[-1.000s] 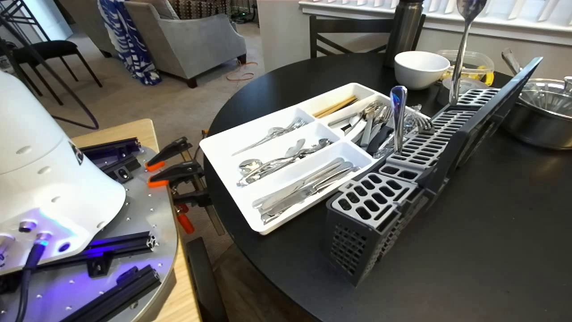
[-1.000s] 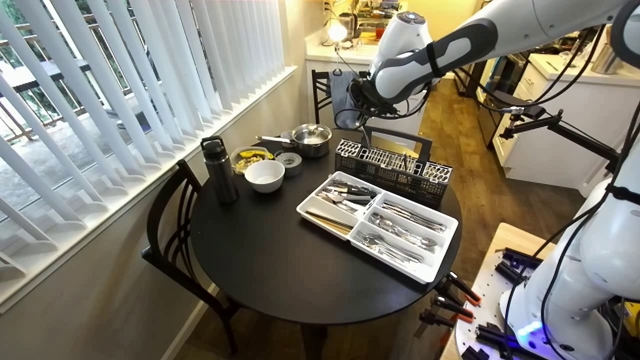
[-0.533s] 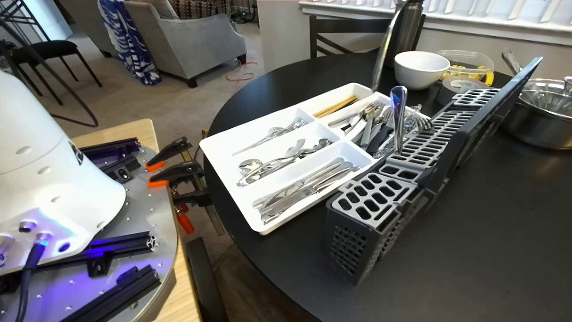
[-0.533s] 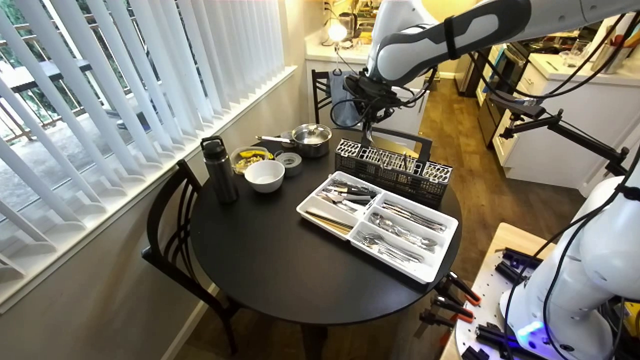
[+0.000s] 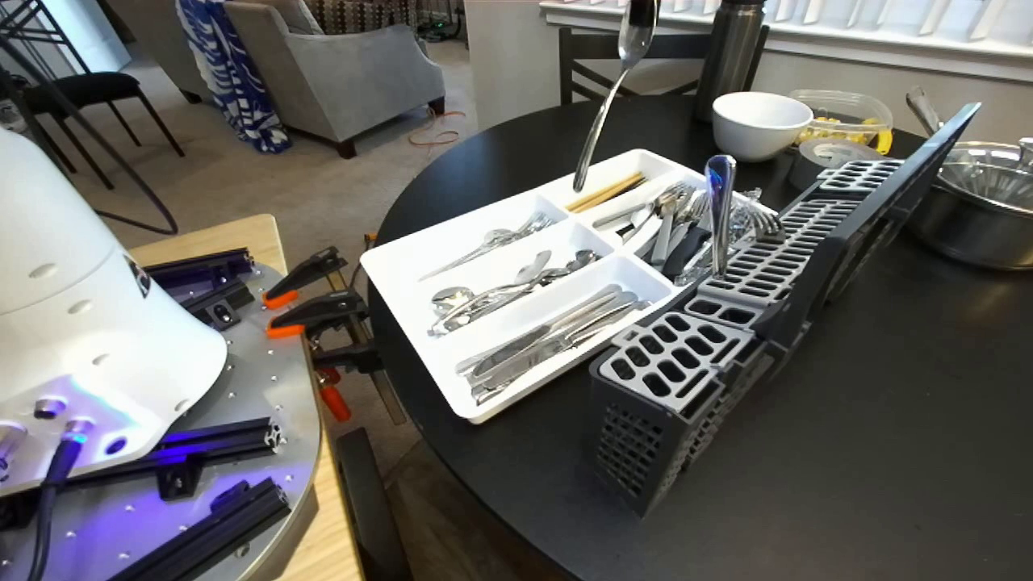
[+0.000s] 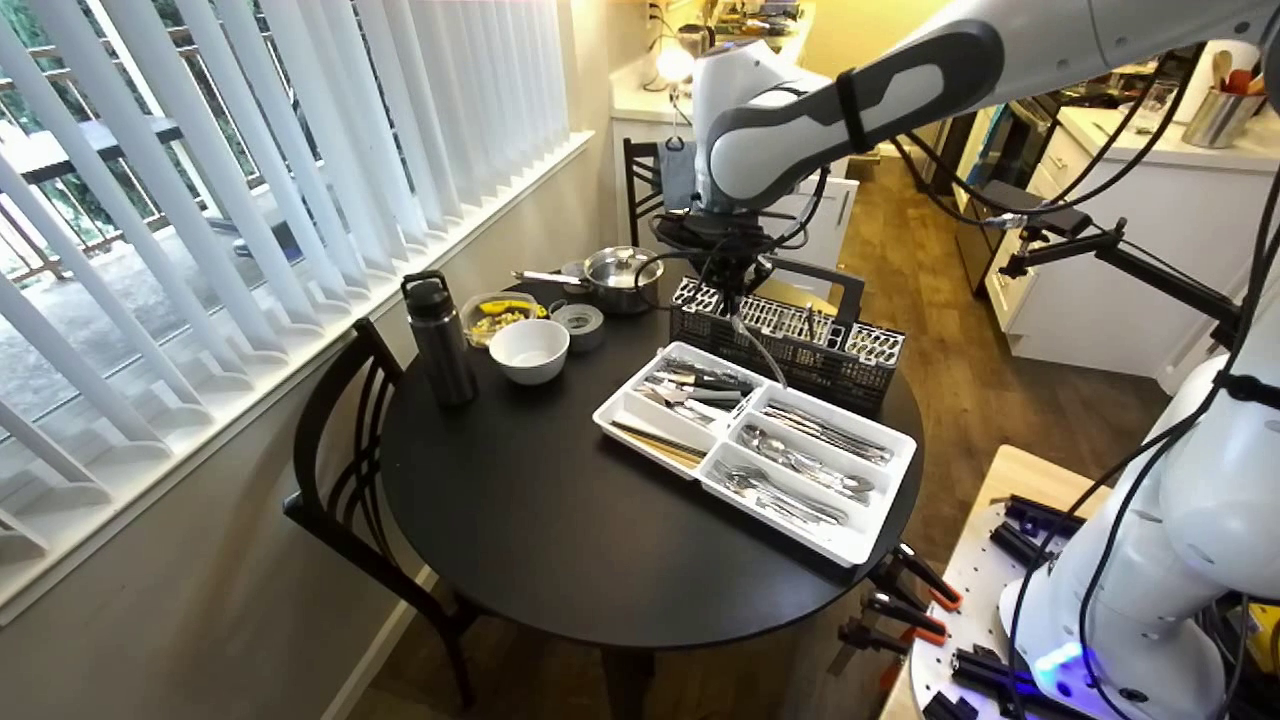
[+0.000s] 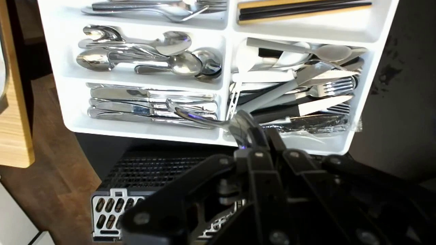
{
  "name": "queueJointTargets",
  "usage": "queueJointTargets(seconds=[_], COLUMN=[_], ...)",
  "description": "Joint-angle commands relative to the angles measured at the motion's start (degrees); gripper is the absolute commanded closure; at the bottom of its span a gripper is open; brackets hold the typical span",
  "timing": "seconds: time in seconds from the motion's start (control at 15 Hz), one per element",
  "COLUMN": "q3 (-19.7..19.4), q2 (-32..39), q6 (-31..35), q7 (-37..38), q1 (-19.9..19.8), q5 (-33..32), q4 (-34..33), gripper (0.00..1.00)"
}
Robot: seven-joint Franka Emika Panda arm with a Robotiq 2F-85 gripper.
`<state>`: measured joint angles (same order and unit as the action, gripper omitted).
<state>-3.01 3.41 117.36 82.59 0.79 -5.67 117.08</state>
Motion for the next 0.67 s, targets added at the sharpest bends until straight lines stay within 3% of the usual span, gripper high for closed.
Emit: queueJointTargets(seconds=[0.0, 0.33, 0.6], q3=[-0.33, -3.39, -4.79], q2=[5.92, 14.38, 19.15], q6=[0.59, -3.78, -13.13], q7=[0.56, 2.11, 4.36], q1=[-0.6, -0.97, -0.54], q5=[-3.56, -3.04, -1.39], q4=[-1.66, -4.74, -8.54], gripper=[0.97, 0.97, 0.97])
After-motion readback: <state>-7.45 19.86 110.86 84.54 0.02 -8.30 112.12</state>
